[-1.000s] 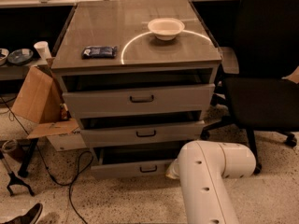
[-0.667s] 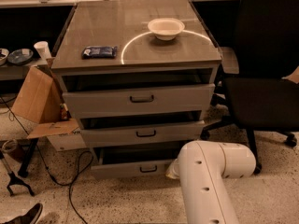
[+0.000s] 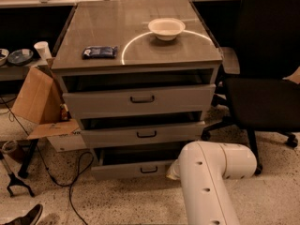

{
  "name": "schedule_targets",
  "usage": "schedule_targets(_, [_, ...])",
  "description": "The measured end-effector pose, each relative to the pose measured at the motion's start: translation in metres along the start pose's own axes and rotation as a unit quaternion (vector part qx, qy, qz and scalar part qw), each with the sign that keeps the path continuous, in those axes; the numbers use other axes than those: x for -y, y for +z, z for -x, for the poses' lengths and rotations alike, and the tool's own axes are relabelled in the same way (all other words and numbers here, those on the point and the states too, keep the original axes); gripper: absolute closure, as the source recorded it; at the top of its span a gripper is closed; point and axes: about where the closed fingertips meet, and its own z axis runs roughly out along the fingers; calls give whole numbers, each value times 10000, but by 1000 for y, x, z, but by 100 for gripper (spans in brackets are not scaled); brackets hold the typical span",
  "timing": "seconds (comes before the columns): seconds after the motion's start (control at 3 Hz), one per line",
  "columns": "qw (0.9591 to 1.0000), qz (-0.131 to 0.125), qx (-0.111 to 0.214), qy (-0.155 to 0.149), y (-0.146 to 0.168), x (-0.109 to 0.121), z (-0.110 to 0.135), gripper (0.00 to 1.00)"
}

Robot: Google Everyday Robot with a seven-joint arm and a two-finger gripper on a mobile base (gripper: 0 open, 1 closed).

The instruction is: Close bottom drawer

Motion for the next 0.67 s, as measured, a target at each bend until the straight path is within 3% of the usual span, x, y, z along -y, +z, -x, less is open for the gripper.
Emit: schedule_targets(0.67, [10000, 2, 0, 0, 0, 0, 0, 0])
